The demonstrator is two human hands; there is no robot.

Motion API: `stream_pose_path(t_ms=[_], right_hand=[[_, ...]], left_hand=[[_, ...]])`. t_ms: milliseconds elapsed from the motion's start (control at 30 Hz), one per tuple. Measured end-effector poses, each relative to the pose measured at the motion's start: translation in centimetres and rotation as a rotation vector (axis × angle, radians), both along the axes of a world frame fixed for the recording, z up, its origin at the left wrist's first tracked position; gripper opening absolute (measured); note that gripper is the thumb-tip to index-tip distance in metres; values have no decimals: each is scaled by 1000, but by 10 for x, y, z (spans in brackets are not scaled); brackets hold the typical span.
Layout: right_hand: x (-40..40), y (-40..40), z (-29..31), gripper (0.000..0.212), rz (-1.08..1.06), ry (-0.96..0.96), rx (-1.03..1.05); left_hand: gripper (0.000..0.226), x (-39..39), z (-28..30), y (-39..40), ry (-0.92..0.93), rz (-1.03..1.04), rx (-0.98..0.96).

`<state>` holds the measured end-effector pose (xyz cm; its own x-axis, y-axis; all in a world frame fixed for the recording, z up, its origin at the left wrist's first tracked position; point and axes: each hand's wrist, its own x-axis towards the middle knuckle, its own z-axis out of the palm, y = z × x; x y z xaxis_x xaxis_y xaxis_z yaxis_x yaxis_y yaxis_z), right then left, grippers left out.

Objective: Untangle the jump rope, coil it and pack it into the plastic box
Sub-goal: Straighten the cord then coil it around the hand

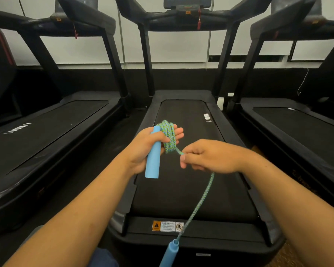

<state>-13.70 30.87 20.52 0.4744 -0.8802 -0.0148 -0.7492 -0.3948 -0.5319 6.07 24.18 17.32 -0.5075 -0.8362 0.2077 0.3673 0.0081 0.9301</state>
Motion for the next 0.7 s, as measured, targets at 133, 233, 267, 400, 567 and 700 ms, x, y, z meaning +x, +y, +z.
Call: stream_pose_path(t_ms=[133,233,267,400,567,700], right_hand=[[-5,4,11,27,-21,-62,-105],[-14,-2,12,28,-46,-157,-195],[-18,-5,11,29,-62,-198,-217],[-36,-20,0,29,-102,-440,-150],[-38,-33,-29,27,-118,-720,5],[-14,-36,-54,39,-115,-776,184]], left_hand=[[31,-4,0,8,-312,41,-159],[27,-7,-1,16,-516,-49,-266],[37,-7,-1,18,-529,-112,-267],[47,-8,4,20,-522,-277,-244],[49,-8,4,23,-349,-362,-137],[64,-10,1,16,-91,-343,21]])
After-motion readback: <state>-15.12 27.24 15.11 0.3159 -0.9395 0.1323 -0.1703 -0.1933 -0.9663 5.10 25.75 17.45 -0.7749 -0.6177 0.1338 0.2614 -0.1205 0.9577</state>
